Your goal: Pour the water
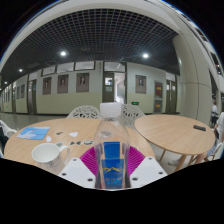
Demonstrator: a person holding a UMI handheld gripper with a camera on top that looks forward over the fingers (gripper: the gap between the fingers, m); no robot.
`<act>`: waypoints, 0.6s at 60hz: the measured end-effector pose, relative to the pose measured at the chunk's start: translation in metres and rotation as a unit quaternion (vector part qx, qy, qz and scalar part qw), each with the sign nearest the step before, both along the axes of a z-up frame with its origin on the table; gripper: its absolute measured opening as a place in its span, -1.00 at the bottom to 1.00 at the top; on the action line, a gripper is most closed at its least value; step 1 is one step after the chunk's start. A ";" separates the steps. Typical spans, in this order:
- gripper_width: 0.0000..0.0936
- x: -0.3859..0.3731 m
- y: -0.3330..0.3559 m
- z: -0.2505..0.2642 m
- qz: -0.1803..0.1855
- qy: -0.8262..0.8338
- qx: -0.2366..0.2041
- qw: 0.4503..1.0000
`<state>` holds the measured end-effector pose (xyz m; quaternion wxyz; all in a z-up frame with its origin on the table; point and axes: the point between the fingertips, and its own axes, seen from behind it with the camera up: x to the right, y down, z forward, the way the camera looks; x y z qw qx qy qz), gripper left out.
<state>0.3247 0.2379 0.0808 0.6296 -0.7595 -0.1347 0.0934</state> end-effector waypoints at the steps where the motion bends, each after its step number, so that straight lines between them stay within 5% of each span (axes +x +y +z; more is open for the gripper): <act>1: -0.29 -0.026 -0.006 0.004 -0.005 -0.003 0.000 1.000; 6: -0.25 -0.020 0.003 0.007 -0.006 0.013 0.001 1.000; 11: 0.05 -0.009 0.009 0.013 -0.008 0.014 -0.008 1.000; 17: 0.85 0.010 0.009 0.010 -0.044 -0.009 -0.039 0.998; 36: 0.81 -0.001 -0.102 0.076 0.028 0.004 -0.030 0.999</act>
